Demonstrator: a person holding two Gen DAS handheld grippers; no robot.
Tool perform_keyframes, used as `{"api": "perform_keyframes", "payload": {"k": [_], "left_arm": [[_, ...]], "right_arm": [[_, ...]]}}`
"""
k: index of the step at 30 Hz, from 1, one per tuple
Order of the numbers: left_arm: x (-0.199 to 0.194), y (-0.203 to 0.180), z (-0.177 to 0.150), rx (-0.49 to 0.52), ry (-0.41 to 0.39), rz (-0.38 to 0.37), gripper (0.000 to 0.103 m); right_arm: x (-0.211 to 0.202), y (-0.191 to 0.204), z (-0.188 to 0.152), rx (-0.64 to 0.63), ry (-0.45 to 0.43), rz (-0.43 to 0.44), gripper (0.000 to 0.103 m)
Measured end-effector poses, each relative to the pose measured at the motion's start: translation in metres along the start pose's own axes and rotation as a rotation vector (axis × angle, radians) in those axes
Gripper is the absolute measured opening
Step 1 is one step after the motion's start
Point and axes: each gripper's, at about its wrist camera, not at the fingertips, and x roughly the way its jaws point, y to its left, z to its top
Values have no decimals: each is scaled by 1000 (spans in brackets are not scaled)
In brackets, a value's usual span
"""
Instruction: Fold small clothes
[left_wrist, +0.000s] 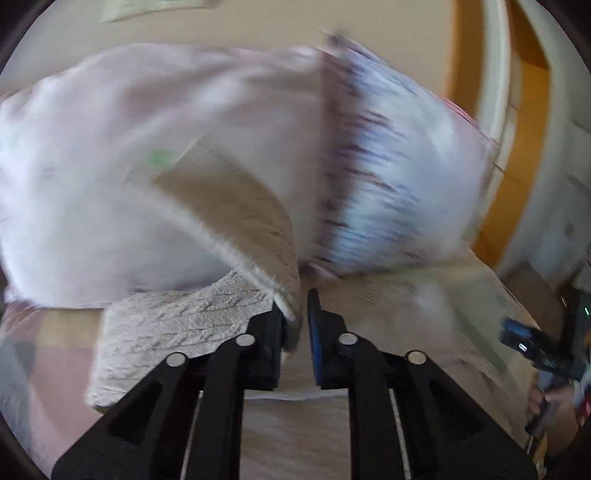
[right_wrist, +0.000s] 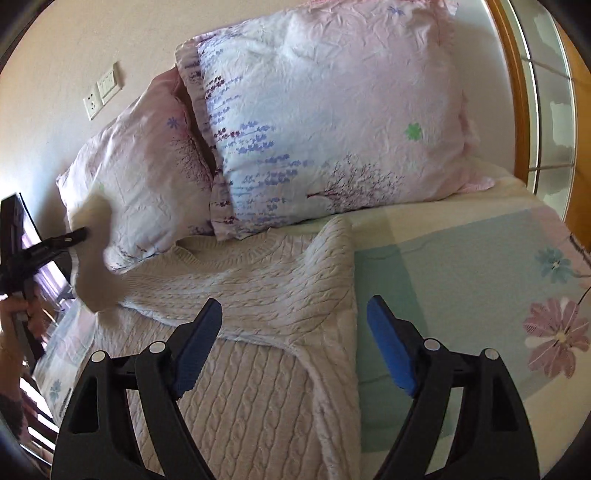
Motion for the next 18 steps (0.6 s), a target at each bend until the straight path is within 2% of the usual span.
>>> {"api": "perform_keyframes", "payload": {"k": [2,3,4,6,7,8,11,12,14,17,18], "left_arm": [[33,-51,-17,88,137,-71,34],[37,-56,-26,100,174,-71,34],[33,-54,-35,97,187,-54,35],[11,-30,-54,53,176,18,47],[-6,-14,-65,15,167,53,57],[-24,6,-80,-28,166,91,59],[-60,50,-117,-130,209,163,59],[-74,62,-135,-186,232,168,59],[-94,78,-166,-283,255,134,59],[-117,77,-204,-358,257,65,54],[-124,71,-212,-360,238,57,52]], "right_arm": [[-2,0,-6,0,24,-8,82],[-8,-3,-11,6,35,-4,82],[-18,-8,-18,13,42,4,82],[-33,-19,-29,32,63,-2,82],[-42,-27,-39,55,90,2,82],[-47,-32,-45,75,110,10,82],[-60,-48,-74,178,198,74,76],[-62,-49,-83,206,222,97,70],[-65,-50,-102,257,277,142,61],[-76,-43,-124,295,292,202,50],[-78,-41,-130,312,304,228,41]]}}
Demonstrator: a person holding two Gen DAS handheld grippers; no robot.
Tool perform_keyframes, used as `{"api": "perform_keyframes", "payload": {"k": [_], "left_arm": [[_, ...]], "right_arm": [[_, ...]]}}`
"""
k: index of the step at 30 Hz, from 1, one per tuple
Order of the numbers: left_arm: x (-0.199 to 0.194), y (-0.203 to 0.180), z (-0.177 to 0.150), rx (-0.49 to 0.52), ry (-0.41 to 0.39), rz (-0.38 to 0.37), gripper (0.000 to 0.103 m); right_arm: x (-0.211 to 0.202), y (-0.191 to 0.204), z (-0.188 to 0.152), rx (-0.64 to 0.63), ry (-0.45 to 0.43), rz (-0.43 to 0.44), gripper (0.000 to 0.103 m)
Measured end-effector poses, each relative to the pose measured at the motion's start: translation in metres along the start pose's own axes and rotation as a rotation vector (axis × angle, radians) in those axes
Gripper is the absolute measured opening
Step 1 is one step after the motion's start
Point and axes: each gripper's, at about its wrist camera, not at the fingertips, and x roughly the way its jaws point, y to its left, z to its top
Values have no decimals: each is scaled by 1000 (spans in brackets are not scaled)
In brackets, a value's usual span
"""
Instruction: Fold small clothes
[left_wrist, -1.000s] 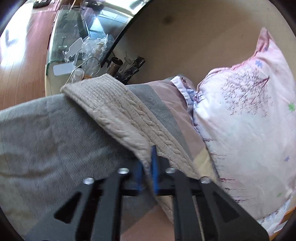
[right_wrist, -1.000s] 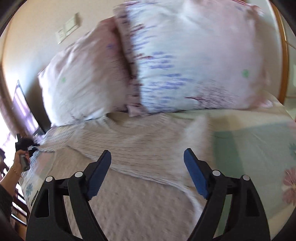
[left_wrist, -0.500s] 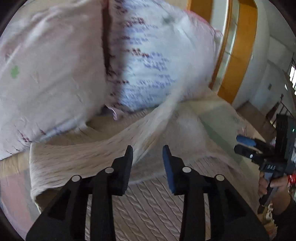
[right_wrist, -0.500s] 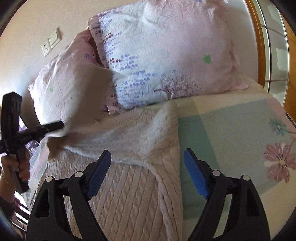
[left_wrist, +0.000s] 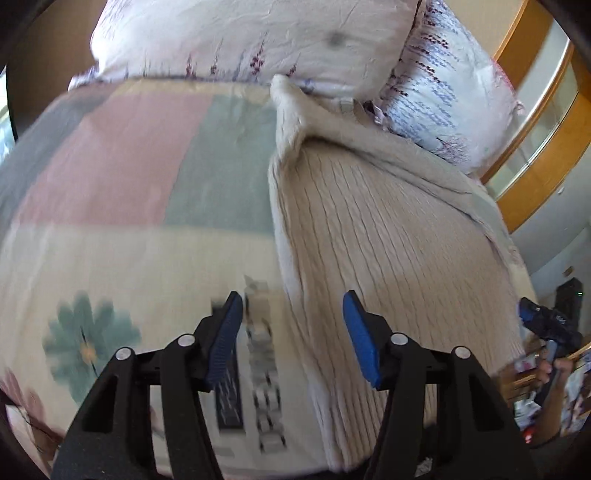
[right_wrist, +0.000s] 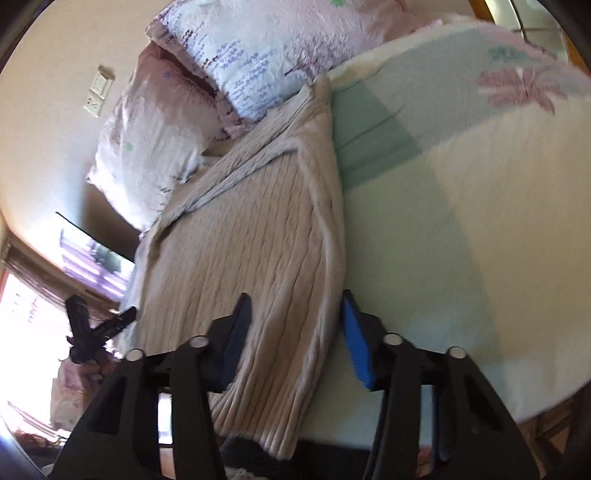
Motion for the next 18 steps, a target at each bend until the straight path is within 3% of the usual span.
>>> {"api": "perform_keyframes", "payload": {"k": [4,7,10,13,18], "left_arm": [[-13,-13,-38,-18,7,-150,32],[-13,-25,-53,-4,5,-177,26],[-8,-30,-51,-3,-1,-206,14],[-7,-33,-25,14,-41,-233,10],[-15,-33,73,81,-226,-125,9]], "right_arm": [[7,-3,-33,83,86,157,15],[10,-1,-48,102,106,232,9],[4,10,-39,85,46,306,8],[-10,26,-12,51,-82,416,8],[-13,44,60,45,-294,530,8]]}}
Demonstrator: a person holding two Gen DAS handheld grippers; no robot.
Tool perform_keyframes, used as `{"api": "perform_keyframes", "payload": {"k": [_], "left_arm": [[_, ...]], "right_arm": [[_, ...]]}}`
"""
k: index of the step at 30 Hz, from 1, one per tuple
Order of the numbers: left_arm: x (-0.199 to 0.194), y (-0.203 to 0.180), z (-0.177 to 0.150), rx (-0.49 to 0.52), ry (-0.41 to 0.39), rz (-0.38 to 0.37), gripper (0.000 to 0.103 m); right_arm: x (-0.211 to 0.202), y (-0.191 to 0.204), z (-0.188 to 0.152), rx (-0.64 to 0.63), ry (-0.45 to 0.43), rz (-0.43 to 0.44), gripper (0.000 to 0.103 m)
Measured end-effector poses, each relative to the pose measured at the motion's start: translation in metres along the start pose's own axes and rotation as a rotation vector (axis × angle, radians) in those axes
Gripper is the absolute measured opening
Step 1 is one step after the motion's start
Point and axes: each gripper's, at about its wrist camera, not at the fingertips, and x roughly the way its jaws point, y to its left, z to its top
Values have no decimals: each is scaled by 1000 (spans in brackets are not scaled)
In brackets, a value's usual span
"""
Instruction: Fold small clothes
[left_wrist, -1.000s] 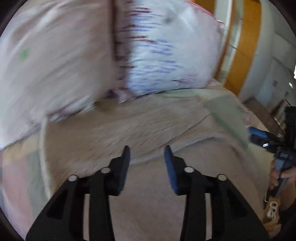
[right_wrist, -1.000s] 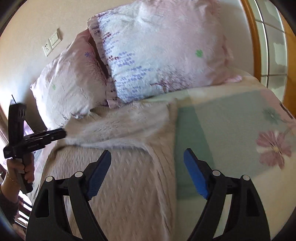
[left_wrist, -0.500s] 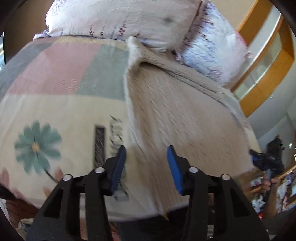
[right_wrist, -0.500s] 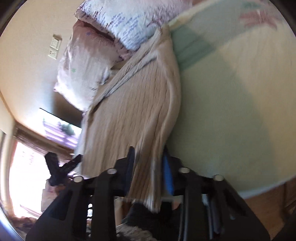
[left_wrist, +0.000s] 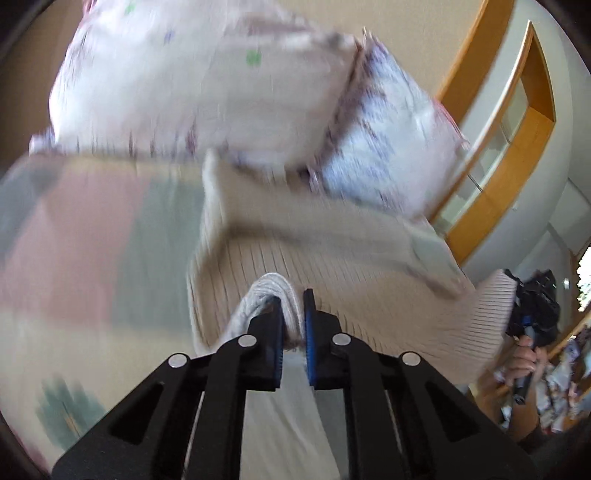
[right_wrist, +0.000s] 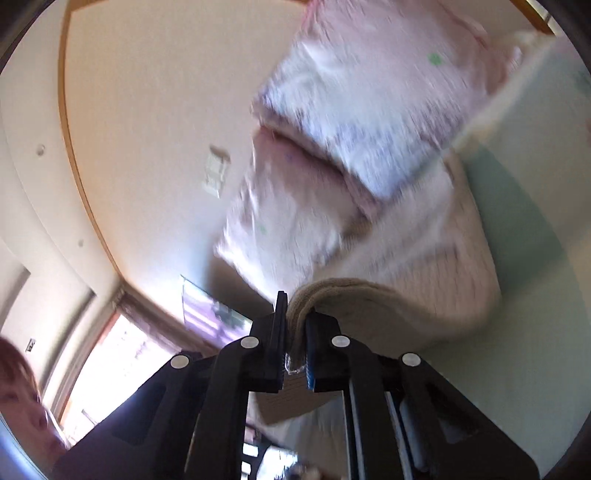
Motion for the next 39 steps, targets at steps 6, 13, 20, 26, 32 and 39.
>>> {"api": "perform_keyframes", "payload": {"k": [6,13,20,26,32,39], "left_arm": [[81,18,116,1,-90,133,9],[159,75,128,-195,3,202,67],[144,121,82,-326,129,16,73],[171,114,55,-376,192,-92,51],[165,88,74,-475,155,-164,19],[200,-80,130,-302,119,-468,19]], "right_arm": [[76,-37,87,93,-157,-40,8],[144,-107,119,139,-70,-392,82],[114,-109,118,52,-146,-308,94],[120,-118,119,60,-128,-320,94],[101,-117,129,98,-151,-280,94],[69,-99,146,42,-239,-303,93]]}}
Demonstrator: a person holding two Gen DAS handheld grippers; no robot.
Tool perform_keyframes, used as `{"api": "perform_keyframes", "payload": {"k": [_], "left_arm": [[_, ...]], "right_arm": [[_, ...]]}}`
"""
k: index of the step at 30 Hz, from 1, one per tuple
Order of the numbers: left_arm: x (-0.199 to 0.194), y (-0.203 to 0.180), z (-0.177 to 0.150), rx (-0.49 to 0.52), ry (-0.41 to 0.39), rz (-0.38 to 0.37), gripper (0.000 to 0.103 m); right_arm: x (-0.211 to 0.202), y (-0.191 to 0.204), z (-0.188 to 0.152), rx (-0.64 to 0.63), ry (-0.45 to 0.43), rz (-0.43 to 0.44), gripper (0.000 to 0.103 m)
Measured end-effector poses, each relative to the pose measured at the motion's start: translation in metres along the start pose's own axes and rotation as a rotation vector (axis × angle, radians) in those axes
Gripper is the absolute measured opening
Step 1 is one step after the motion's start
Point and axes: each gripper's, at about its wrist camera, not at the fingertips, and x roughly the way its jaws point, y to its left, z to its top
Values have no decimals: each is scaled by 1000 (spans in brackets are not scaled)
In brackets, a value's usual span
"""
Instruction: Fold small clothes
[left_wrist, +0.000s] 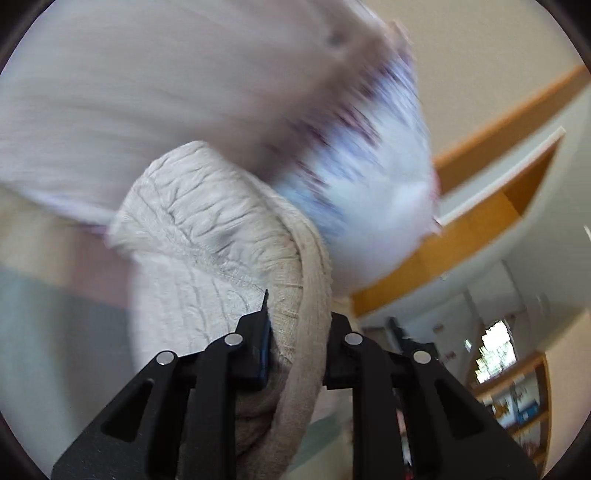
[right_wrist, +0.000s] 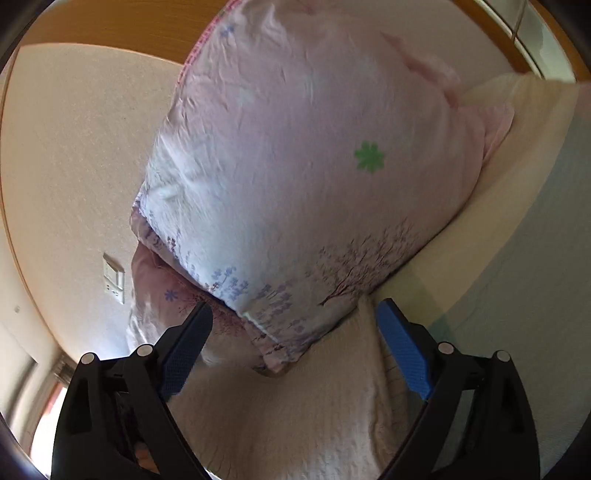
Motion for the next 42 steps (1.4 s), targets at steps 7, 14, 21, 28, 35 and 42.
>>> {"api": "perform_keyframes", "payload": {"k": [7,14,21,28,35,42], "left_arm": [[136,-30,-34,-97,265,-262,46],[64,5,-24,92,113,210,82],[94,48,-51,15,260,310,83],[95,36,-49,32,230,222,38],[-31,35,-43,287,132,438,45],[-79,23,-57,384,-41,566,72]], "right_arm": [[-4,-20,20,-42,61,-115,95],[28,-45,18,63,337,-115,101],[71,-37,-15,23,526,-171,76],[80,-25,-32,25,533,-98,38],[129,51,-108,-127,754,47,40],[112,60,-96,-187,590,-34,60]]}}
